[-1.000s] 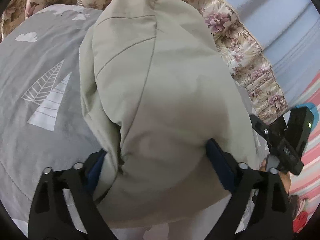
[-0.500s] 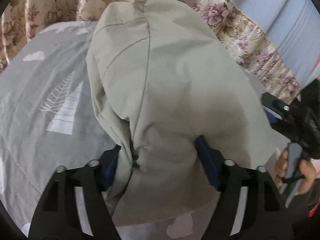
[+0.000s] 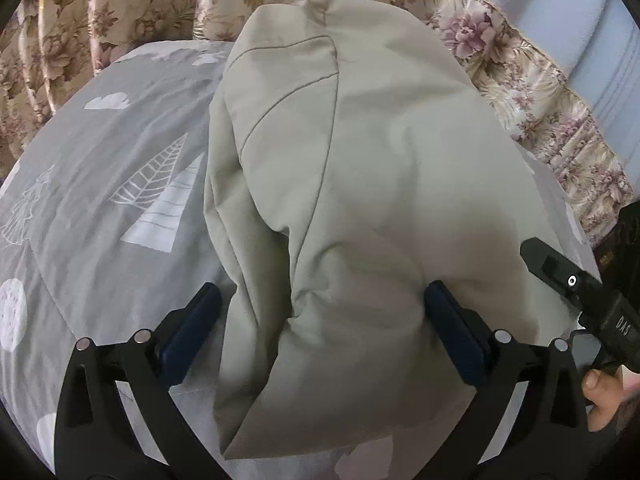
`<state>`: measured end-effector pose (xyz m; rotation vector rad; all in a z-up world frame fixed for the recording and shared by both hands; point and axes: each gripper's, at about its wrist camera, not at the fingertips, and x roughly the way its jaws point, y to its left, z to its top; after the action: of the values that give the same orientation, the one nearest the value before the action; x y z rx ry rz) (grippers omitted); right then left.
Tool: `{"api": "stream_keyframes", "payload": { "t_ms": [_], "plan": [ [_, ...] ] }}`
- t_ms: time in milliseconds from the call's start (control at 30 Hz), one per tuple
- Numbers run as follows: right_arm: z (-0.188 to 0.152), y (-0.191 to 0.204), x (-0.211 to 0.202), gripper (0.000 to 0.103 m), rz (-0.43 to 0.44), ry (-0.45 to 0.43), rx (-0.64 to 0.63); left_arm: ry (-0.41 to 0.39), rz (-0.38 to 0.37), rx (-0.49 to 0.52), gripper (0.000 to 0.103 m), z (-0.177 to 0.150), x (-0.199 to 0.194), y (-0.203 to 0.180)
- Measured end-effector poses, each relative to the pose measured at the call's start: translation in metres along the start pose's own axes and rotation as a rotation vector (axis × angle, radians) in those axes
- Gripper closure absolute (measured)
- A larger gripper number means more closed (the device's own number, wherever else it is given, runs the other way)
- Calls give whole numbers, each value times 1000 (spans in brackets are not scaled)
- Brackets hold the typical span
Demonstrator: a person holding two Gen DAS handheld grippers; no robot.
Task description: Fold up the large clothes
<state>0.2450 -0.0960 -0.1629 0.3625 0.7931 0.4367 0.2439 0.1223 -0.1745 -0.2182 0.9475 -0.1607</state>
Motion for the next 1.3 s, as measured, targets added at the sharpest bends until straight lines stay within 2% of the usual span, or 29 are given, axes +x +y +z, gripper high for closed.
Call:
{"api": "stream_keyframes", "payload": {
  "t_ms": [200,300,333,367,400,533,600,700,800,900,1067,1200,1300],
  "plan": [
    [8,18,15,2,-52,4,-47,25,-16,-2,3,14,8,1],
    [8,16,15,4,-42,9,-36,23,-38,0,4,17,10,2],
    [9,17,16,5,-45,14,-40,18,-48,4,8,16,10,2],
    [9,19,17,6,-51,17,-47,11,-79,12,25,15,9,0],
    [9,19,17,8,-49,18,-48,14,-131,15,37,15,9,-2],
    [9,11,19,16,5,39,-22,21,-197,-26,48,16,11,7],
    [8,13,17,22,8,34,-34,25,-220,-20,61,16,11,6],
    [12,17,9,39,25,8,-57,10,-200,23,75,20,4,-2],
    [18,19,0,46,45,-19,-74,-28,-172,65,82,24,-9,-15],
    [21,25,-9,48,55,-48,-127,-87,-143,97,84,28,-26,-30],
    [31,34,-44,50,29,-147,-219,-168,-118,143,84,35,-53,-58],
    [36,27,-89,50,-26,-239,-272,-226,-137,196,84,34,-75,-93],
    [34,7,-122,50,-67,-268,-288,-252,-158,239,84,26,-83,-125]
  ]
}}
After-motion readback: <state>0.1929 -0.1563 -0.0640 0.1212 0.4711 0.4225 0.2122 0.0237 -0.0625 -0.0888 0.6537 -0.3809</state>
